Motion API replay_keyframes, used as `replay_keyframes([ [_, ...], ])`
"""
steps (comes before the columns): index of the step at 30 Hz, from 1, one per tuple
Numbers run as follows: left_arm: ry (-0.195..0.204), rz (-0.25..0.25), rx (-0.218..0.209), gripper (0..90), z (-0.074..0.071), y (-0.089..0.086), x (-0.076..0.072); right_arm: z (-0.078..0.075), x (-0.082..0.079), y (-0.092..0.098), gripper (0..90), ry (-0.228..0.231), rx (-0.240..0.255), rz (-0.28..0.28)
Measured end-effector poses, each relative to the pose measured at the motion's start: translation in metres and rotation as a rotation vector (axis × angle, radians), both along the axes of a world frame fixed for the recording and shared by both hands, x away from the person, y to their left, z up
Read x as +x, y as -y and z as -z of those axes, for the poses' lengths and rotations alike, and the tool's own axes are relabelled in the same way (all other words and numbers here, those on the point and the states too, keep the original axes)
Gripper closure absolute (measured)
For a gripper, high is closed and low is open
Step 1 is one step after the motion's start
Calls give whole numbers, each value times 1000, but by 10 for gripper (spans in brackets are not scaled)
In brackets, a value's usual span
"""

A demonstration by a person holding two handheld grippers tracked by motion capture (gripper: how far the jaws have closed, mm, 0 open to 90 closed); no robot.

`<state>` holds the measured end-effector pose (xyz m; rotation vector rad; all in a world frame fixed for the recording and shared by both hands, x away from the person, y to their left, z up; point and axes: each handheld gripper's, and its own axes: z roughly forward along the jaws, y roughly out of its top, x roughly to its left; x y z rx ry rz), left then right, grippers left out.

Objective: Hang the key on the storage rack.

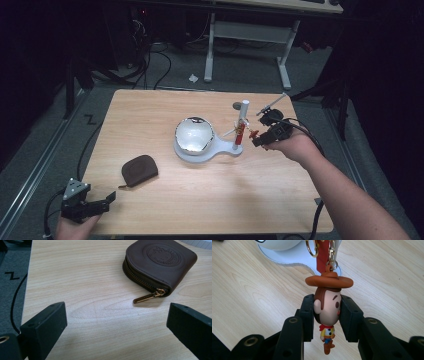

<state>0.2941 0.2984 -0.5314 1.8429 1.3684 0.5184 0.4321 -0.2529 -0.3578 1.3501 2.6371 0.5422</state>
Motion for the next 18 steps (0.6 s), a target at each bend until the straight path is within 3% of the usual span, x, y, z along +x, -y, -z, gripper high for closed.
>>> replay_keyframes([
  [10,-8,17,11,34,2,5,6,15,-2,7,667,0,49,14],
  [15,0,10,-8,34,0,3,9,18,2,6,666,4,56,16],
  [18,3,22,4,35,-1,7,12,20,2,2,666,0,48,16],
])
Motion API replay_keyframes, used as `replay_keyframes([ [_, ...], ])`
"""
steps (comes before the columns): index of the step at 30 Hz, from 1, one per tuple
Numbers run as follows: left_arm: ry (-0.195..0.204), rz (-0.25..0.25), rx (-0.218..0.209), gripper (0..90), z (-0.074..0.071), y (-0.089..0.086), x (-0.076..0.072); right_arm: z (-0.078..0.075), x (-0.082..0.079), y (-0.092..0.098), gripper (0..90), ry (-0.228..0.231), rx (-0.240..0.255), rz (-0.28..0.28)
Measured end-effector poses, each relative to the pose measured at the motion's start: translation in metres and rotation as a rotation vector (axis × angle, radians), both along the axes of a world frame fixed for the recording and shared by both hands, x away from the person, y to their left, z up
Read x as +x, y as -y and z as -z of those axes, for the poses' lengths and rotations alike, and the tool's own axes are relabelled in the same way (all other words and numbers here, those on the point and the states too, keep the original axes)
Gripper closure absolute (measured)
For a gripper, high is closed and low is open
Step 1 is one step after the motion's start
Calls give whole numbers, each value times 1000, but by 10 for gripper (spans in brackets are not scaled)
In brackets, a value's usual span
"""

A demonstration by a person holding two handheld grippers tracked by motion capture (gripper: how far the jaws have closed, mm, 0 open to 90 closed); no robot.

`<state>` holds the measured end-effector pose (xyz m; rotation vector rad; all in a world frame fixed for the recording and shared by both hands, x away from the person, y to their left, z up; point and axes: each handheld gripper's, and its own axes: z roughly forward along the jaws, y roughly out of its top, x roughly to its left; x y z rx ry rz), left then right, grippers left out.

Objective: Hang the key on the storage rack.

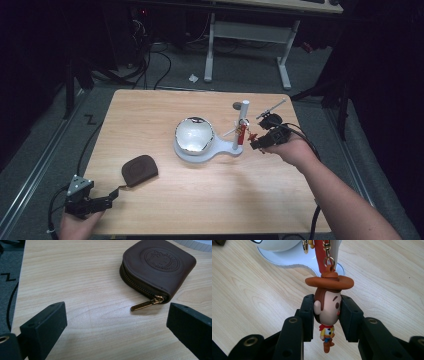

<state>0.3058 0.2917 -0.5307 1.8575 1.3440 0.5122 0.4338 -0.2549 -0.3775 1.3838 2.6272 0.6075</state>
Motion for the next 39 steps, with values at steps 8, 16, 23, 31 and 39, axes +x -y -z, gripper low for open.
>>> replay_keyframes([
  [8,-4,0,-2,35,1,-2,0,0,2,-3,665,9,5,-2],
  [16,0,-9,3,38,0,-6,-11,-3,0,1,584,30,11,9],
  [23,19,0,-6,42,-4,-1,-11,-4,-12,13,558,51,26,33],
  [31,38,22,-28,51,-8,5,-14,14,-42,32,510,131,32,66],
  [39,49,54,-32,76,-12,16,-12,55,-76,38,515,251,39,105],
])
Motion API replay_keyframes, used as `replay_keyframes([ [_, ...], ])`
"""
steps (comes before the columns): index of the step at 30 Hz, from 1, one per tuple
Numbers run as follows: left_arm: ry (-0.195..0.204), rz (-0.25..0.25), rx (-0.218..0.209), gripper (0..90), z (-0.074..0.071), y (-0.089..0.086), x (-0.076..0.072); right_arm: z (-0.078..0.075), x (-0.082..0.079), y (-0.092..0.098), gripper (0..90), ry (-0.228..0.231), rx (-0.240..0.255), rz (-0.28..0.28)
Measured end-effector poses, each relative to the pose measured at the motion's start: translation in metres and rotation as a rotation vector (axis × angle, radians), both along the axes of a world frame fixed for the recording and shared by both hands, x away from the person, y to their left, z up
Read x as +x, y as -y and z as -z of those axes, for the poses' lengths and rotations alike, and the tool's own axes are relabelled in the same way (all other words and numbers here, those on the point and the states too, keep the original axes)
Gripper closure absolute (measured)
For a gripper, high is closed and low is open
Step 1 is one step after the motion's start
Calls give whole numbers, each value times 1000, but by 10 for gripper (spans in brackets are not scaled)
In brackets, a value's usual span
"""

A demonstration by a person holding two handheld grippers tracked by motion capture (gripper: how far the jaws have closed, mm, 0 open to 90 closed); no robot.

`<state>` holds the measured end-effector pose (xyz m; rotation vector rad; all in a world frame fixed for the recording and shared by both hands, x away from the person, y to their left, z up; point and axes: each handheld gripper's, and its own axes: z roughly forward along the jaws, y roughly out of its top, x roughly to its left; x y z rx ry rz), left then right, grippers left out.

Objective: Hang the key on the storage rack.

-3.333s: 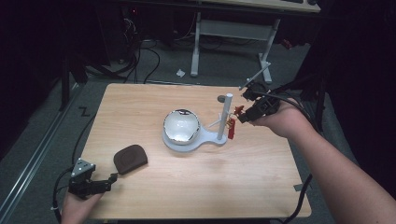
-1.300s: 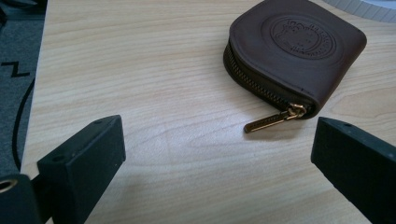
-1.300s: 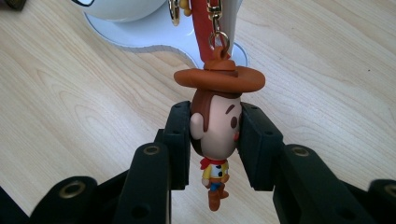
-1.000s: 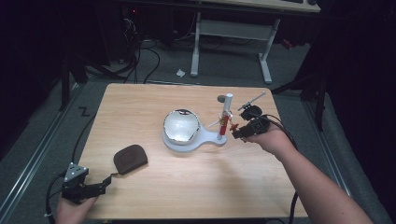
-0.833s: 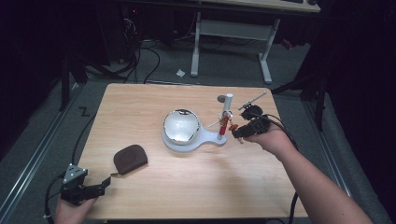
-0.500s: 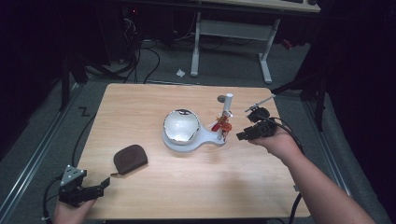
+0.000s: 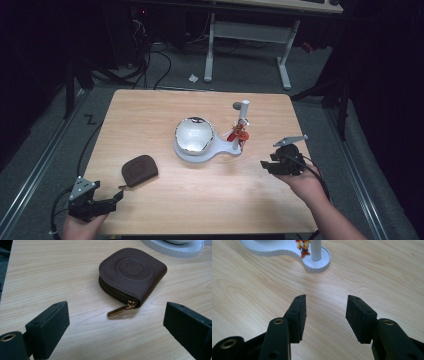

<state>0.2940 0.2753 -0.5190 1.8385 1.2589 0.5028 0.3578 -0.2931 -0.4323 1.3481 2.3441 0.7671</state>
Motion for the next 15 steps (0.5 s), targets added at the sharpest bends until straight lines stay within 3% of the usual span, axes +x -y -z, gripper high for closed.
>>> replay_keyframes([
  [9,-18,20,3,115,2,11,5,47,-30,5,519,62,90,44],
  [15,-19,18,0,146,2,14,10,73,-48,8,519,118,106,68],
])
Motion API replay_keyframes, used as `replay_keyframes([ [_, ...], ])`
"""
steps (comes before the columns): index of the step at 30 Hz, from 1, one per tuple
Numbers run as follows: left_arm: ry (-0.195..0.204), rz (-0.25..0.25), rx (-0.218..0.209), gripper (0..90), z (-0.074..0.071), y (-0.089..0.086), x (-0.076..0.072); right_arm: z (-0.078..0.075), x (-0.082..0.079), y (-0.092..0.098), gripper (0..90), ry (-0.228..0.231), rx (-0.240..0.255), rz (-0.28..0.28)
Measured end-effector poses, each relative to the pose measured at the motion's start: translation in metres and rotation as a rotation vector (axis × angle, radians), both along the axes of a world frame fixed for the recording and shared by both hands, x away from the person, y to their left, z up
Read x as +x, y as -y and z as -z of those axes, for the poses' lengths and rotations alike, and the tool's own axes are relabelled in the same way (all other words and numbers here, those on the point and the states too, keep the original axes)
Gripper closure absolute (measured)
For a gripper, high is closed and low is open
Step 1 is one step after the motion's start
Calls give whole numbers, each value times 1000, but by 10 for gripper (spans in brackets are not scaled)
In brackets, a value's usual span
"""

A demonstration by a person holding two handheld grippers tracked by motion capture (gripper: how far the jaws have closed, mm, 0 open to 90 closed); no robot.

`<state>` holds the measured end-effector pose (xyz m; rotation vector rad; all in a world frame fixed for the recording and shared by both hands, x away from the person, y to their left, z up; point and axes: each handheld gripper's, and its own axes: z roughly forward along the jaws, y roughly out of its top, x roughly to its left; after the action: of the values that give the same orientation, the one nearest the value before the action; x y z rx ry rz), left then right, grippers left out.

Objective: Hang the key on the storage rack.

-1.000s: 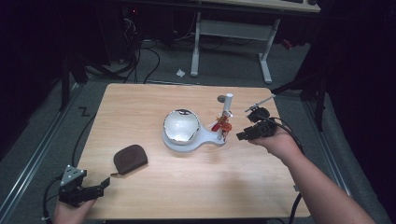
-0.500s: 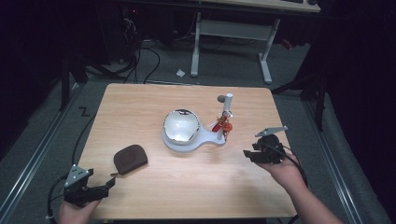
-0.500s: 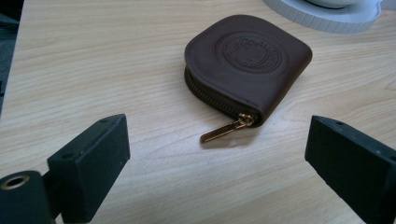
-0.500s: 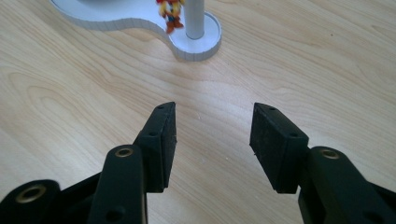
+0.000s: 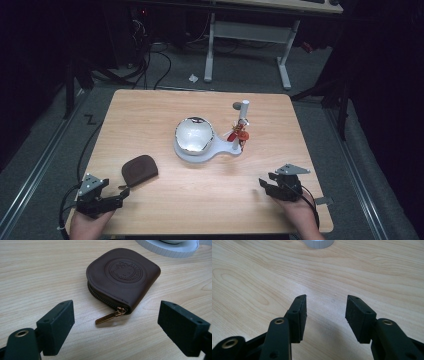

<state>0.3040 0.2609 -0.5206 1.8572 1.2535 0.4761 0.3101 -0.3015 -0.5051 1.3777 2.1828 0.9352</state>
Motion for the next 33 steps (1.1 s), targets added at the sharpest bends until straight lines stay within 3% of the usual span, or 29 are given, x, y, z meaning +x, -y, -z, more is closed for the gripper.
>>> replay_keyframes([
  [3,0,-2,2,154,-1,1,4,8,-13,4,522,69,33,27],
  [5,8,-13,-13,168,-3,0,6,11,-21,8,521,78,51,20],
  [7,27,-23,-41,191,-5,-1,8,12,-28,9,523,90,11,1],
  [10,24,-32,-35,220,-5,2,12,18,-34,10,527,70,-20,-29],
  [18,21,-60,-37,343,-5,6,32,19,-39,11,525,62,0,-50],
  [25,-26,-95,-106,470,4,0,55,20,-37,9,524,52,-1,-54],
  [30,-35,-91,-123,607,8,0,59,22,-36,7,524,43,-7,-54],
  [33,-43,-93,-152,643,9,-2,58,23,-36,8,524,42,-5,-52],
])
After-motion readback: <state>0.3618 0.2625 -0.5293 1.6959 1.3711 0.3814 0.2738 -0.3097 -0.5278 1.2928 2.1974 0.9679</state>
